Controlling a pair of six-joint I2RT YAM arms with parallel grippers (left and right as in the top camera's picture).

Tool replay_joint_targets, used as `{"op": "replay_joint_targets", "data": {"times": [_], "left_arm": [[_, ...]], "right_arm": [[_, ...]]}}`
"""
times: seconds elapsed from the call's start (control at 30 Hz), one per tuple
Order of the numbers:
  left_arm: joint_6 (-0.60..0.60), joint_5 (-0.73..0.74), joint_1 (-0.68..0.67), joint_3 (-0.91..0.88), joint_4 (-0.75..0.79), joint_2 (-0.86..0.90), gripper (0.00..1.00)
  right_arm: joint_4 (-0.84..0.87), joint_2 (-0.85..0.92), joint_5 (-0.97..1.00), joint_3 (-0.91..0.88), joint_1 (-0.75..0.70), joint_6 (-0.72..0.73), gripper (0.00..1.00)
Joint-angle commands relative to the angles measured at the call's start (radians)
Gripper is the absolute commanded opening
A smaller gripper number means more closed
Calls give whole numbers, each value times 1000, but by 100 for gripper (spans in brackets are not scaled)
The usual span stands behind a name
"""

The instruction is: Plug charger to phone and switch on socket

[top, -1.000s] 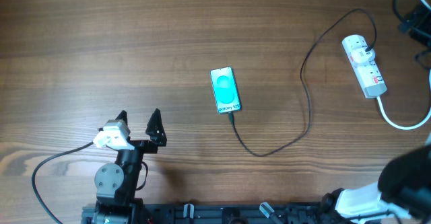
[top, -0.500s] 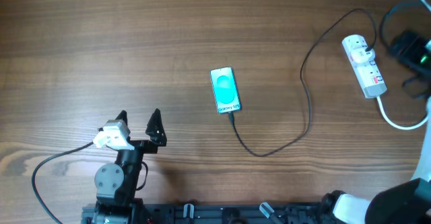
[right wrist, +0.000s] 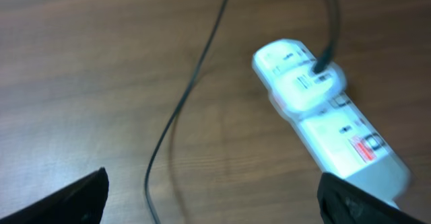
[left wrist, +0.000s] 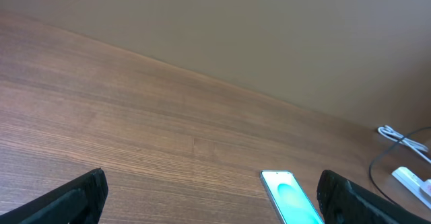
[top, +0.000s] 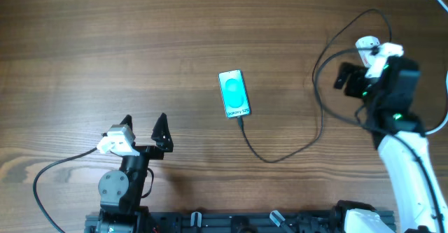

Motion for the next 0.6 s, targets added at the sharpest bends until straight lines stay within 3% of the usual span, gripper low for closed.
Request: {"op": "replay_joint_targets", "data": {"times": [0.0, 0.33, 0.5, 0.57], "left_arm": [[19, 4, 5, -8, 0, -10, 100], [19, 4, 5, -8, 0, -10, 100], [19, 5, 5, -8, 0, -10, 100], [19, 4, 5, -8, 0, -10, 100]], "right_arm": [[88, -55, 17, -157, 52, -29, 100], [372, -191, -42, -588, 60, -27, 100], [511, -252, -82, -717, 60, -26, 100], [469, -275, -82, -717, 60, -25, 100]]}}
